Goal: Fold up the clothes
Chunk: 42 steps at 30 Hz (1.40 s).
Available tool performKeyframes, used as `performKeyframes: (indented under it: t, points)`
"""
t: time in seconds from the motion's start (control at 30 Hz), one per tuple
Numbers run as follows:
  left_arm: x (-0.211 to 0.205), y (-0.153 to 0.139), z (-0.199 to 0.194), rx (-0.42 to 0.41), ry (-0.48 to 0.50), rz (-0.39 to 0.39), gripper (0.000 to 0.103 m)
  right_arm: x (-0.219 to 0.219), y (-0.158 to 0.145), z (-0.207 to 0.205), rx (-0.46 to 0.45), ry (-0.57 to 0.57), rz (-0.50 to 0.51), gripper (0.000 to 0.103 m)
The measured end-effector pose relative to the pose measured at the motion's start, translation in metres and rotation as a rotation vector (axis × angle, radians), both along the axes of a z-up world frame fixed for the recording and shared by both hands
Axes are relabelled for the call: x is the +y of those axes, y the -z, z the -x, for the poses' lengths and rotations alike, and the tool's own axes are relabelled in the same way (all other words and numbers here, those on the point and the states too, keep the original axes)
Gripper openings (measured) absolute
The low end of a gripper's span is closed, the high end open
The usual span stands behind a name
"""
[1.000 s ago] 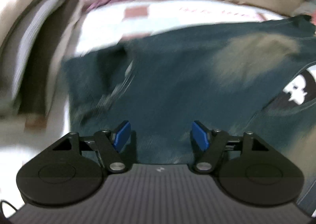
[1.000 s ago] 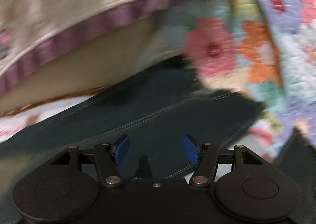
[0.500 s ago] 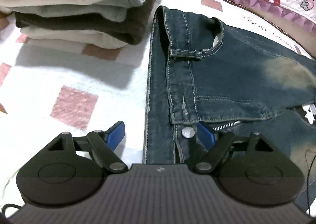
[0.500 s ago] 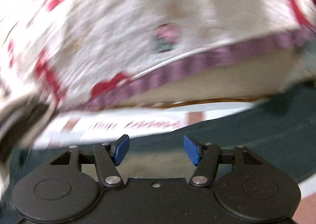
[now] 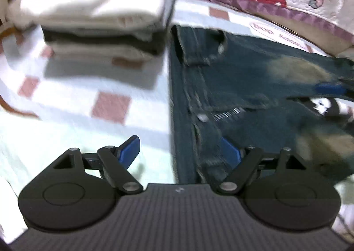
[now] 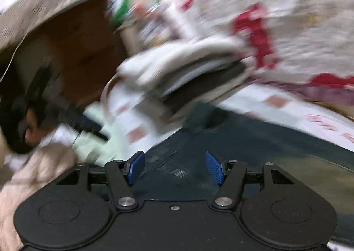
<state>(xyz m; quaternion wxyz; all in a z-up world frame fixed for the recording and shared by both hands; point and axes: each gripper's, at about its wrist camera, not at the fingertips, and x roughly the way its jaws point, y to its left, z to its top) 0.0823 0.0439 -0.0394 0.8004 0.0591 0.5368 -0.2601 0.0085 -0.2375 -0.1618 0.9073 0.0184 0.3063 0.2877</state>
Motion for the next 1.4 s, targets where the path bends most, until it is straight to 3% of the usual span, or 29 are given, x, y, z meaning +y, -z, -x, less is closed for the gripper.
performKeyframes:
  t: [0.13,0.2,0.27,0.5,0.57,0.6,0.63,0.7,0.77,0.87,1.0,1.4]
  points:
    - [0.004,0.011,0.012,0.135,-0.018,0.076,0.080,0.056,0.014,0.002,0.096,-0.194,0.142,0.066]
    - [0.011,0.023,0.014,0.220,-0.086,0.150,0.080,0.077,0.025,0.012,0.114,-0.253,0.198,0.066]
    - [0.020,0.033,0.013,0.254,-0.144,0.197,0.080,0.095,0.036,0.024,0.113,-0.303,0.262,0.066]
    - [0.023,0.033,0.019,0.189,-0.147,0.198,0.080,0.134,0.068,0.080,0.013,-0.471,0.551,0.066]
    - [0.024,0.033,0.021,0.171,-0.148,0.198,0.079,0.140,0.078,0.091,-0.061,-0.499,0.643,0.065]
    - [0.025,0.033,0.022,0.162,-0.149,0.198,0.079,0.137,0.077,0.091,-0.074,-0.480,0.641,0.061]
    - [0.025,0.033,0.023,0.152,-0.149,0.198,0.079,0.132,0.073,0.087,-0.070,-0.446,0.612,0.042]
    - [0.022,0.024,0.028,0.086,-0.105,0.209,0.080,0.121,0.065,0.081,-0.064,-0.378,0.555,0.015]
    - [0.015,0.010,0.035,-0.008,-0.028,0.222,0.080,0.110,0.057,0.075,-0.058,-0.311,0.497,0.015]
    - [-0.004,-0.010,0.054,-0.130,0.162,0.187,0.080,0.090,0.046,0.065,-0.031,-0.204,0.385,0.014]
    - [-0.039,-0.016,0.086,-0.208,0.478,0.045,0.082,0.061,0.039,0.058,0.023,-0.109,0.246,0.014]
    - [-0.093,0.001,0.107,-0.527,0.747,-0.197,0.082,0.044,0.041,0.046,0.045,-0.078,0.150,0.014]
